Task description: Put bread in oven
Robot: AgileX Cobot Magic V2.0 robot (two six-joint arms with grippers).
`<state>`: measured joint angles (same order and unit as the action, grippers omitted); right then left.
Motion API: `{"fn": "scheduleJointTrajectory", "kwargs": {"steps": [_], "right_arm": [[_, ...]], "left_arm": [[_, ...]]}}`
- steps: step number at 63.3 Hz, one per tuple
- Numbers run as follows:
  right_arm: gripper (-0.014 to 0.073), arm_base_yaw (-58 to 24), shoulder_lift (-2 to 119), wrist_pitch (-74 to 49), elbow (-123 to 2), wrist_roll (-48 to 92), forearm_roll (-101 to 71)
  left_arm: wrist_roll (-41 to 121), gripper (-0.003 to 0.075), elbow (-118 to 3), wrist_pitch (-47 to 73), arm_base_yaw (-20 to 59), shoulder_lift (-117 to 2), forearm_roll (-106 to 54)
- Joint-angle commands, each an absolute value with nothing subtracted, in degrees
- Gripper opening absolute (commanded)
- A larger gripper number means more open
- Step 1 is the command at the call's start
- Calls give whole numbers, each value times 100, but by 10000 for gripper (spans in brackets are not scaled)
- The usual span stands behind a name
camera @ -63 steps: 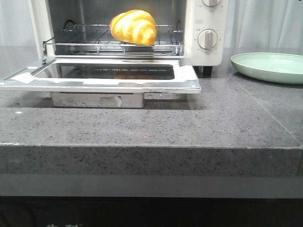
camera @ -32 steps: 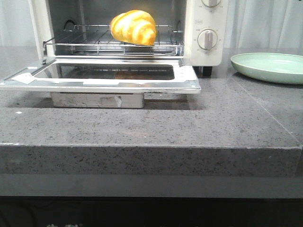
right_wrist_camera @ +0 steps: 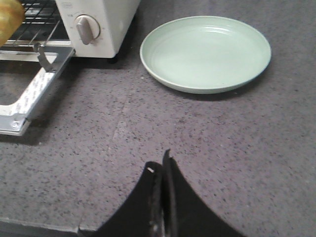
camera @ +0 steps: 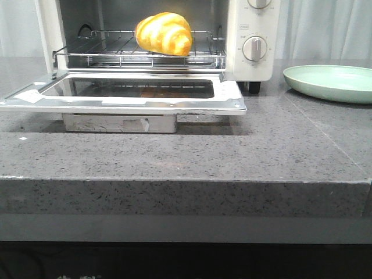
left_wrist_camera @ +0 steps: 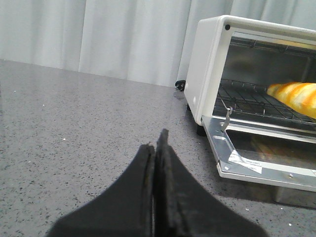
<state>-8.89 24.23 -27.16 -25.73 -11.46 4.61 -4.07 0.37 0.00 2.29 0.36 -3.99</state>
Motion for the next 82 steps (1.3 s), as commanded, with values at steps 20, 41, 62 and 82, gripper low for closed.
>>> {"fn": "scheduleJointTrajectory", "kwargs": {"steps": [20,41,62,82], "right_arm": [[-115,-219,162,-1020,-674,-974,286],[-115,-71,-180,-105,166,-974,71],[-118,-71,-174,201,166,-974,76],[-118,-56,-180,202,171,-203,-300]], "left_arm": [[-406,-18,173,-452,268,158,-450],[-406,-18,173,-452,268,158,-450],[-406,-18,173,-452,268,158,-450],[-406,-18,173,-452,268,158,-450]]}}
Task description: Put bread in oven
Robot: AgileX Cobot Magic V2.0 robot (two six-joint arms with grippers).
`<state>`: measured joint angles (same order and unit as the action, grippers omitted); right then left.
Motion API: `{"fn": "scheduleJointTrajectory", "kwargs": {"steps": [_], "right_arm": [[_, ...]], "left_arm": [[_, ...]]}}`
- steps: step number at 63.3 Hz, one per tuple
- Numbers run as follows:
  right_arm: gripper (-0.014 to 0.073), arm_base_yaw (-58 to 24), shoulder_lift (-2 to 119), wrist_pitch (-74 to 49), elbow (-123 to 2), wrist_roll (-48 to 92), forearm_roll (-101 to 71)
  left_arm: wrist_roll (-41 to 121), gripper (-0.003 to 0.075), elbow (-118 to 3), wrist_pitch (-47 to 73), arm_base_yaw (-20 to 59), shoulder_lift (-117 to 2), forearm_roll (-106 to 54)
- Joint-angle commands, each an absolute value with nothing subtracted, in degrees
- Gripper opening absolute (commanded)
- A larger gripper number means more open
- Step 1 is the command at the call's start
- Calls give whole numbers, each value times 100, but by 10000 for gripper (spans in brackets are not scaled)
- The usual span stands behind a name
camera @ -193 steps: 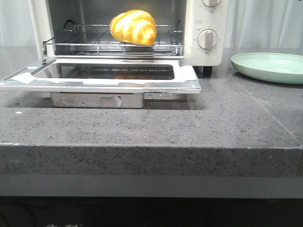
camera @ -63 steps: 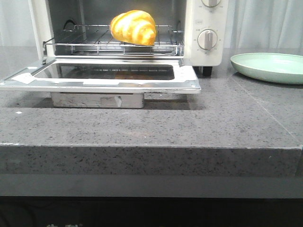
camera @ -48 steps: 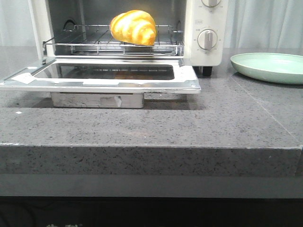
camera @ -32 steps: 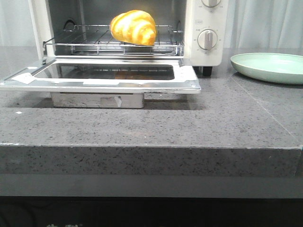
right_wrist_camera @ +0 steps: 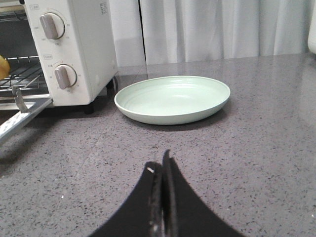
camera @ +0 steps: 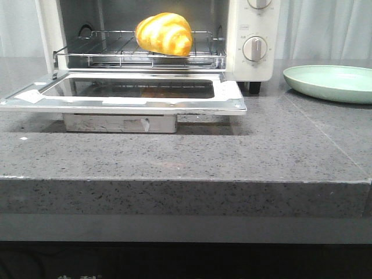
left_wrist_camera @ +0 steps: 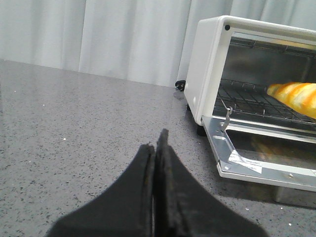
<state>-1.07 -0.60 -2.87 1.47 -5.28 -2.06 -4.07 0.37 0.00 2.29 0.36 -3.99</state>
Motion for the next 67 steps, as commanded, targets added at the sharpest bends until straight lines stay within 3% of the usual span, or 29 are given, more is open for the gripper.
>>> {"fn": "scheduleJointTrajectory", "kwargs": {"steps": [1,67], "right_arm": [[-118,-56,-180,202,171,-178,-300],[-118,170,-175,265,171,-64,-308]], "left_arm": [[-406,-18,173,-452,268,158,-450],[-406,-18,173,-452,268,158,-450]]}}
